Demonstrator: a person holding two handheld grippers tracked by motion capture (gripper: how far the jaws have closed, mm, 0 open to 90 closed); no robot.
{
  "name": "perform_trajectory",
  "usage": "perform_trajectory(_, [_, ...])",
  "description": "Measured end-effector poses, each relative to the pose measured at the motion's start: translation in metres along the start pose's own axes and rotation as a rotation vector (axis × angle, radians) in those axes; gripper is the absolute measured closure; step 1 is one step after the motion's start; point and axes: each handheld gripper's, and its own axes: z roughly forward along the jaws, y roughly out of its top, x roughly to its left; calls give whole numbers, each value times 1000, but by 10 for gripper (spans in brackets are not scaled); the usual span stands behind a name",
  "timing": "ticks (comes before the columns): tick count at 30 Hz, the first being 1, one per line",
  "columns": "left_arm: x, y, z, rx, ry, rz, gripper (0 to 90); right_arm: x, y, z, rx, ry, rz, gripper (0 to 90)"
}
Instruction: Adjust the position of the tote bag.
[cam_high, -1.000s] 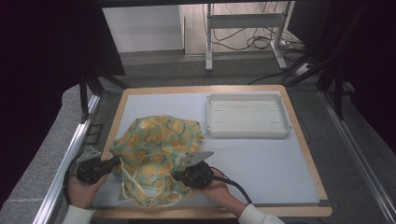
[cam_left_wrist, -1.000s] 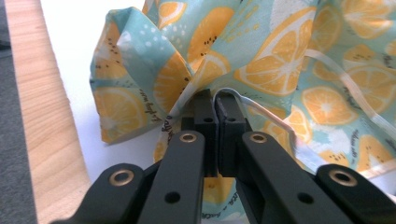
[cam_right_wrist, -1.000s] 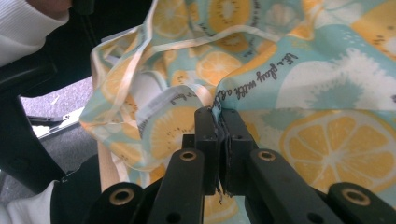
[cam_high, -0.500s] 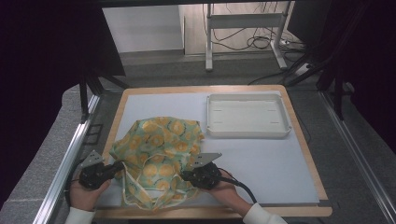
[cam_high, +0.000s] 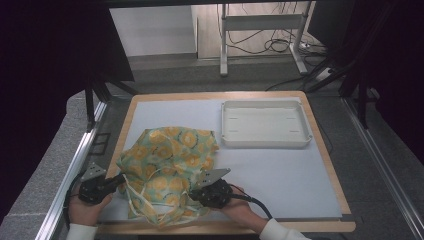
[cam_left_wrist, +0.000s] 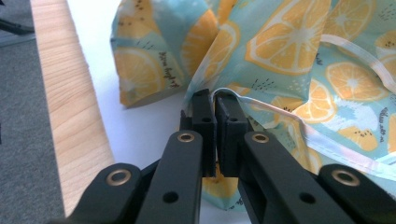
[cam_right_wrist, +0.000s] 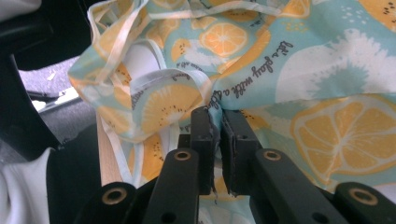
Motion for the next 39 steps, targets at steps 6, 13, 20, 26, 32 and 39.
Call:
perform_trajectory(6, [9, -6, -7, -17, 16, -32, 878, -9, -1, -7, -6, -32, 18, 783])
perform_trajectory(13, [8, -7, -10, -33, -9, -37, 841, -10, -1, -10, -10, -65, 22, 586])
perform_trajectory(20, [-21, -10, -24, -76, 11, 58, 351, -12, -2, -33, -51, -86, 31, 423])
perform_trajectory(26, [-24, -19, -47, -155, -45, 12, 223, -19, -2, -60, -114, -116, 63, 390])
perform_trajectory(32, [-35, -2, -51, -167, -79, 53, 212, -13, 9, -71, -150, -114, 35, 363])
perform_trajectory(39, [-49, 16, -28, -119, -120, 106, 217, -2, 21, -66, -132, -53, -6, 345])
